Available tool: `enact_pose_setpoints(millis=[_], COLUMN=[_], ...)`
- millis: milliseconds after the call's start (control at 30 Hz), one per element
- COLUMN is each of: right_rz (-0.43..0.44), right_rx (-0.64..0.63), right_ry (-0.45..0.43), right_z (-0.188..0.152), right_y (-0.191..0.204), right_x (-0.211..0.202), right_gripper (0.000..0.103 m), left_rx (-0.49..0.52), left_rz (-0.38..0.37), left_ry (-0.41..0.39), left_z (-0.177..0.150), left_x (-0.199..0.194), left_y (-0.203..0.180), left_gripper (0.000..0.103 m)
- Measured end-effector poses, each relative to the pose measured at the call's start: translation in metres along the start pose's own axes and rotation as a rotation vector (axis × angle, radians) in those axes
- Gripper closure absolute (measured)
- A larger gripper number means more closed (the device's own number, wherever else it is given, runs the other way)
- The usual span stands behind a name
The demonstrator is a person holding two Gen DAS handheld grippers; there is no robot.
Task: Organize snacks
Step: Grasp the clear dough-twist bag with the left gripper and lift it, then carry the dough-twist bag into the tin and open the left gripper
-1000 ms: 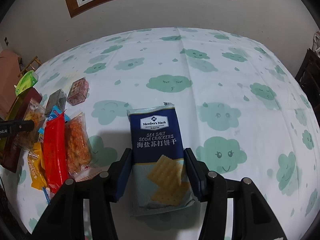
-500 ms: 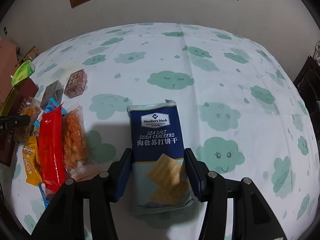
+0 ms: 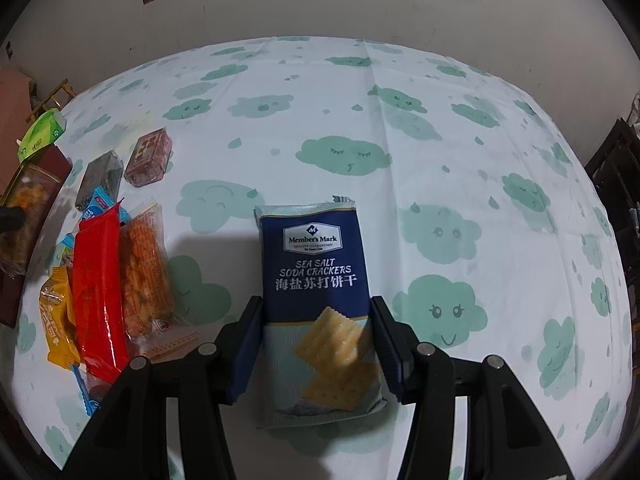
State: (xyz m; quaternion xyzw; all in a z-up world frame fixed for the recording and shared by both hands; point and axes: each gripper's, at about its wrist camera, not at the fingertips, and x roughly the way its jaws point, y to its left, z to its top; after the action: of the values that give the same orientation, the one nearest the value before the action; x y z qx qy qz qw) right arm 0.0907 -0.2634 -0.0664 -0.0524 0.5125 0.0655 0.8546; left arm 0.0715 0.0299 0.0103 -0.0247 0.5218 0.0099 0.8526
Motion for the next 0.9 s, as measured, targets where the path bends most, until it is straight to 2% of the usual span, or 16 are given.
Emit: enact_pose_setpoints(millis=[233, 500, 700, 900], right_rz=[-0.001, -0.006, -0.023, -0.04], right_rx=[-0.007, 0.002, 0.027, 0.057], right_ry=[0.034, 0.057, 0.08, 0.091], right_z=[0.004, 0.007, 0.009, 0.009], right_y=[0.001, 0.001, 0.002, 0.004], right_x=[0.002, 0.004, 0.004, 0.004], right_gripper=[0.05, 0.049, 0.05, 0.05], left_rx=[-0.013, -0.079, -0.08, -0.07], left_rz=[0.068, 0.145, 0.185, 0.192], left_ry=[-0.022, 0.043, 0.095, 0.122], left_z=[-0.01, -0.033, -0.048, -0.058], left_x=[-0.018, -0.004, 0.012, 0.021], left_y=[0.046, 0.117, 0.148, 0.16], left_gripper=[0.07, 0.07, 0.07, 0.07])
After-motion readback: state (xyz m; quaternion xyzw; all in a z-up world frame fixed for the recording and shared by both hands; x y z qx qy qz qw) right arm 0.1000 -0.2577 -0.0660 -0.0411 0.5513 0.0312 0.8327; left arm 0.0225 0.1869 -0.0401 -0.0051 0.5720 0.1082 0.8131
